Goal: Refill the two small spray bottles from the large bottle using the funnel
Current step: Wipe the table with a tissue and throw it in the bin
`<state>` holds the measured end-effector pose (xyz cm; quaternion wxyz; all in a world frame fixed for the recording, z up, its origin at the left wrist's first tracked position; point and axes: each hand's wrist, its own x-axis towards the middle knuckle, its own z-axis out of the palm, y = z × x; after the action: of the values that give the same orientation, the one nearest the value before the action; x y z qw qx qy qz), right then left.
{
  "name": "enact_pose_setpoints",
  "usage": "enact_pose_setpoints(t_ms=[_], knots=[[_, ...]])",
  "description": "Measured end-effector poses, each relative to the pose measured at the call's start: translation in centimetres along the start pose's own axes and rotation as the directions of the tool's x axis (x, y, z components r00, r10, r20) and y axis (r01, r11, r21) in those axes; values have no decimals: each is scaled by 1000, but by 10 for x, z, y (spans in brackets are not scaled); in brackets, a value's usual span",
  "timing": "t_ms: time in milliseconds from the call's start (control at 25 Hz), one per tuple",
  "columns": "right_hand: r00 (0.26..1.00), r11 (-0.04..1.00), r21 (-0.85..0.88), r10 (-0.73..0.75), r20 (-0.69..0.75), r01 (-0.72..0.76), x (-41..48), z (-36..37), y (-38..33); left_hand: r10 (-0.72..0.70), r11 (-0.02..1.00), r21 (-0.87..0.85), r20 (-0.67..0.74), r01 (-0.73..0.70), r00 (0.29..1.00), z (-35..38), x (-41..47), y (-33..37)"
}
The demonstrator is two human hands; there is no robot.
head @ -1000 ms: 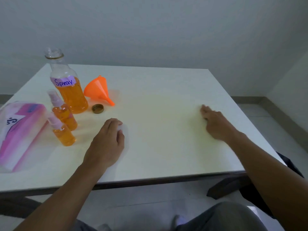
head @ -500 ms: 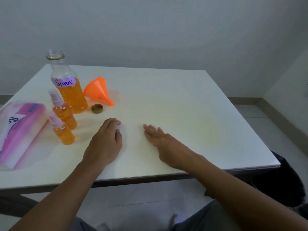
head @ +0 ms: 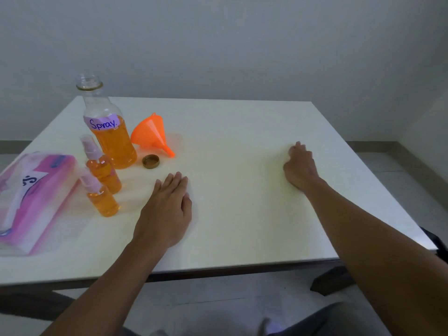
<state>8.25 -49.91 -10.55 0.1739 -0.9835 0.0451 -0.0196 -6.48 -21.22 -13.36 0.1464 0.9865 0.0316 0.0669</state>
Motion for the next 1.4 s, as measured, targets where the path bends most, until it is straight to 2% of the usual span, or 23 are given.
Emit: enact_pose_setpoints(t_ms=[120, 280, 360, 520, 600, 680, 920, 1120, 1240, 1320, 1400], knots=[[981, 984, 17, -180, 65, 180, 16, 22, -56, 11, 1000, -18, -1, -11, 1000, 1, 2, -1], [848, 869, 74, -493, 192, 489, -5, 52, -100, -1, 999, -49, 7, 2, 1000, -1, 3, -1], [775, 811, 99, -581, 248, 576, -33, 51, -90, -14, 998, -54, 14, 15, 1000, -3, 2, 0], [616, 657, 122, -745, 255, 744, -103, 30, -34, -40, 997, -65, -8, 39, 999, -10, -5, 10], [584, 634, 133, -761, 281, 762, -123, 18, -8, -57, 995, -79, -3, 57, 998, -13, -11, 15], [619, 674, 127, -725, 302, 728, -128, 7, 11, -67, 993, -97, 4, 67, 998, -12, -15, 16], [827, 863, 43, -495, 267, 503, -119, -14, 57, 63, 990, -125, -15, -64, 998, -5, -33, 55], [978, 988, 40, -152, 141, 148, -99, -54, 135, 239, 957, -172, 5, -235, 971, 10, -34, 124], [996, 980, 199, 18, -87, -1, -99, -79, 189, 348, 917, -219, 37, -332, 937, 20, -31, 180], [963, 948, 310, 151, -223, -77, -100, -91, 224, 412, 890, -242, 64, -387, 909, 27, -28, 216], [908, 876, 452, 316, -275, -168, -104, -95, 259, 458, 871, -247, 96, -424, 884, 40, -24, 247]])
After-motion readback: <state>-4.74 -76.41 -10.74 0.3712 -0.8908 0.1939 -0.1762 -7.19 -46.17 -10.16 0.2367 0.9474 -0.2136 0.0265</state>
